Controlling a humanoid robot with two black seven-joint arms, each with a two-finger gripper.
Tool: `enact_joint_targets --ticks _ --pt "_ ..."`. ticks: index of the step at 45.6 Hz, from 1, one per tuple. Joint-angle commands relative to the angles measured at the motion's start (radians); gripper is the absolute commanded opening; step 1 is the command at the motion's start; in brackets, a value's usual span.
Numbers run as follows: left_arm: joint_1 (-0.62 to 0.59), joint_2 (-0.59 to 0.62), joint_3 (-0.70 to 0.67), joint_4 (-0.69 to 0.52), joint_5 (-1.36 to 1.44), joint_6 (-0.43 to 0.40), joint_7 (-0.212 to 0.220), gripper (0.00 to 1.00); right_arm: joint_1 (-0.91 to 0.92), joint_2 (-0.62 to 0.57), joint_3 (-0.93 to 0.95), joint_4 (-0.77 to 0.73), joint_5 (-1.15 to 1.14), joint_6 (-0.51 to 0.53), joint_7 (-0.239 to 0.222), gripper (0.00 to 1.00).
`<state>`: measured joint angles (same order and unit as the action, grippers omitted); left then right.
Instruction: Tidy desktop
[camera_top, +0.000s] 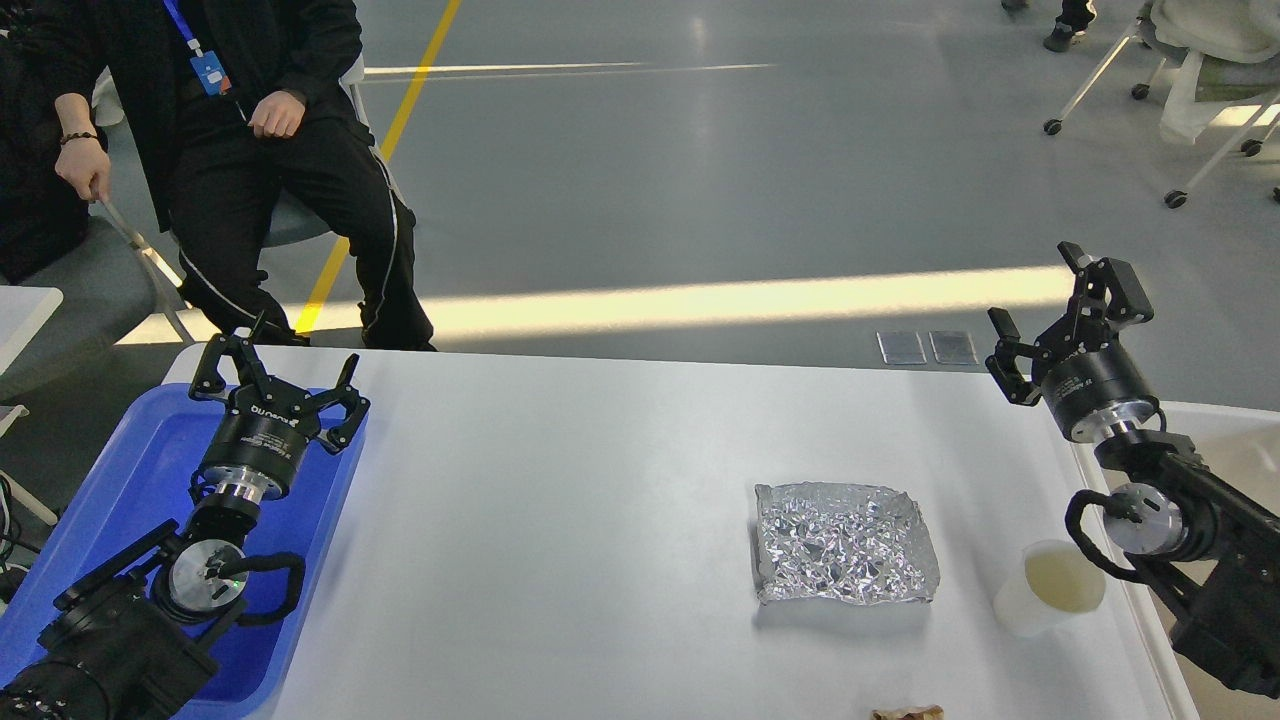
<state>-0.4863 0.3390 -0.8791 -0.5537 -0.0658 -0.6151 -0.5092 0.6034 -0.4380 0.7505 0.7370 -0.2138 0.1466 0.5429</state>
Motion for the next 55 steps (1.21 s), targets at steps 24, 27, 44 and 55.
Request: enact_joint_targets --ticks 24,27,44,55 --pt "0.000 0.000 0.000 0.000 0.001 0.000 0.000 1.00 0.147 -0.234 -0.398 0.154 -0.104 0.005 -0.094 1.00" --pt "0.000 0.000 0.000 0.000 0.000 0.000 0.001 1.00 0.168 -0.268 -0.434 0.185 -0.151 0.005 -0.093 1.00" --pt "0.000 0.000 0.000 0.000 0.001 0.000 0.001 1.00 0.338 -0.421 -0.602 0.318 -0.542 0.005 -0.094 1.00" --pt "0.000 0.000 0.000 0.000 0.000 0.000 0.000 1.00 0.443 -0.444 -0.746 0.325 -0.739 0.005 -0.093 1.00"
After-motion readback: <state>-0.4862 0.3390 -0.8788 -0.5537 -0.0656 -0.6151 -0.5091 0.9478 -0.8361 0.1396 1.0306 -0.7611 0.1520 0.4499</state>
